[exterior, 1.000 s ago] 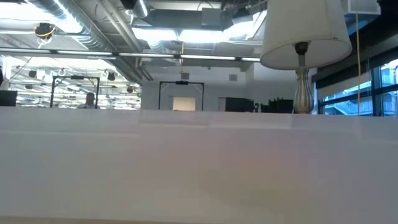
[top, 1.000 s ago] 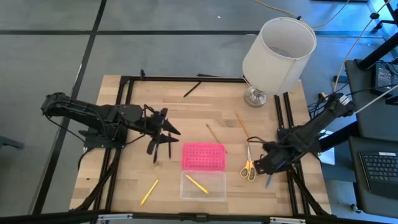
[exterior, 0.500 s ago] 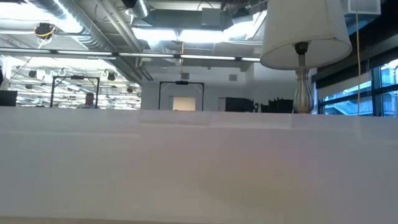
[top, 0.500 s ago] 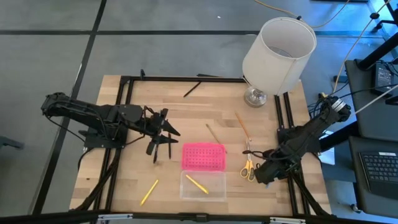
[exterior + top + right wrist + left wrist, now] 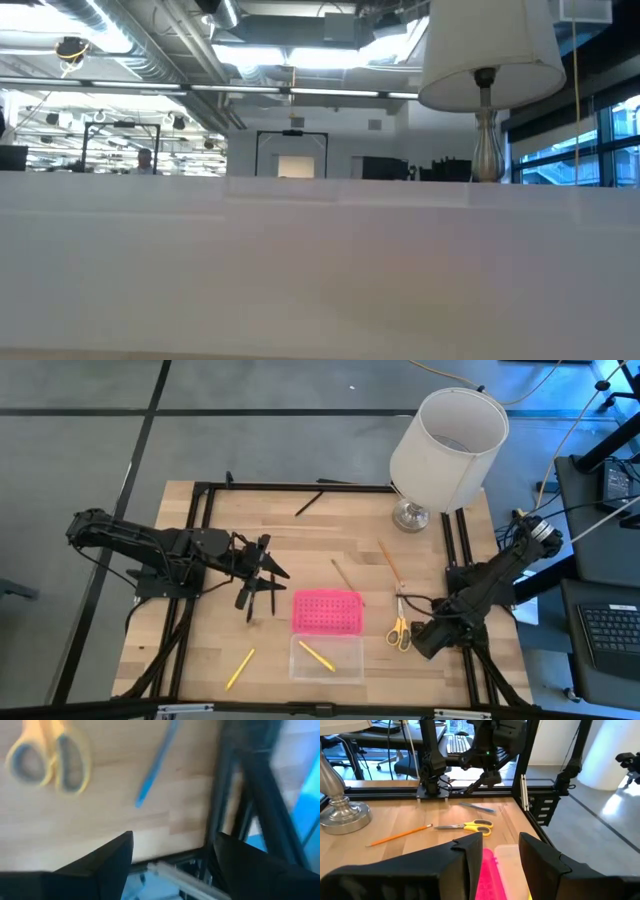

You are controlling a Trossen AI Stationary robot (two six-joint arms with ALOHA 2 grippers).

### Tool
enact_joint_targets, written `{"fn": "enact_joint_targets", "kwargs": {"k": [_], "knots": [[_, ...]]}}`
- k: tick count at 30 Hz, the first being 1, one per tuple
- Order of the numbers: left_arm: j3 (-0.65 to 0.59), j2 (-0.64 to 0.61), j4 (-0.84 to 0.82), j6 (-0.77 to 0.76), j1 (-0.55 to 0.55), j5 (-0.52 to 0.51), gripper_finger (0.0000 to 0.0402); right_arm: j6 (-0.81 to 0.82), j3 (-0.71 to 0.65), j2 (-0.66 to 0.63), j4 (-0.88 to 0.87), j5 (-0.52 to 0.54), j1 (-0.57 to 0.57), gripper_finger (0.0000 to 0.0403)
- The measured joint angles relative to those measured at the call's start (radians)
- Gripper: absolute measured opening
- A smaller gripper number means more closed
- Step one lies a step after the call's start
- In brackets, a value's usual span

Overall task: Pick & place school supplies into a supply box
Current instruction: Put the blue pen into the pink supply box

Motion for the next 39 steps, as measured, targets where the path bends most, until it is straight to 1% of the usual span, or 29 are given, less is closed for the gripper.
{"fn": "enact_joint_targets", "kwargs": {"k": [4,6,11,14,21,25,29,32,39], "knots": [[0.000,0.000,-0.002,0.022,0.000,0.000,0.0117,0.016,0.000,0.038,0.005,0.003,0.000,0.0282],[0.000,0.000,-0.002,0.024,0.000,0.000,0.0116,0.001,0.000,0.061,-0.006,0.027,0.000,0.0280],[0.000,0.000,-0.002,0.035,0.000,0.000,0.0116,-0.006,-0.038,0.071,0.014,0.057,0.019,0.0265],[0.000,0.000,-0.002,0.034,0.000,0.000,0.0116,-0.007,-0.071,0.049,0.069,0.059,0.029,0.0255],[0.000,0.000,-0.001,0.015,0.000,-0.001,0.0116,-0.003,-0.202,-0.020,0.212,0.064,0.029,0.0242],[0.000,0.000,0.002,-0.012,0.000,-0.001,0.0116,-0.004,-0.264,-0.017,0.319,0.064,0.029,0.0241],[0.000,0.000,0.004,-0.021,0.000,-0.001,0.0116,-0.004,-0.328,-0.013,0.352,0.064,0.037,0.0241],[0.000,0.000,0.009,-0.028,0.000,-0.001,0.0116,-0.004,-0.351,-0.013,0.377,0.060,0.047,0.0241],[0.000,0.000,0.027,-0.029,0.000,-0.001,0.0116,-0.005,-0.430,-0.011,0.561,0.082,0.076,0.0241]]}}
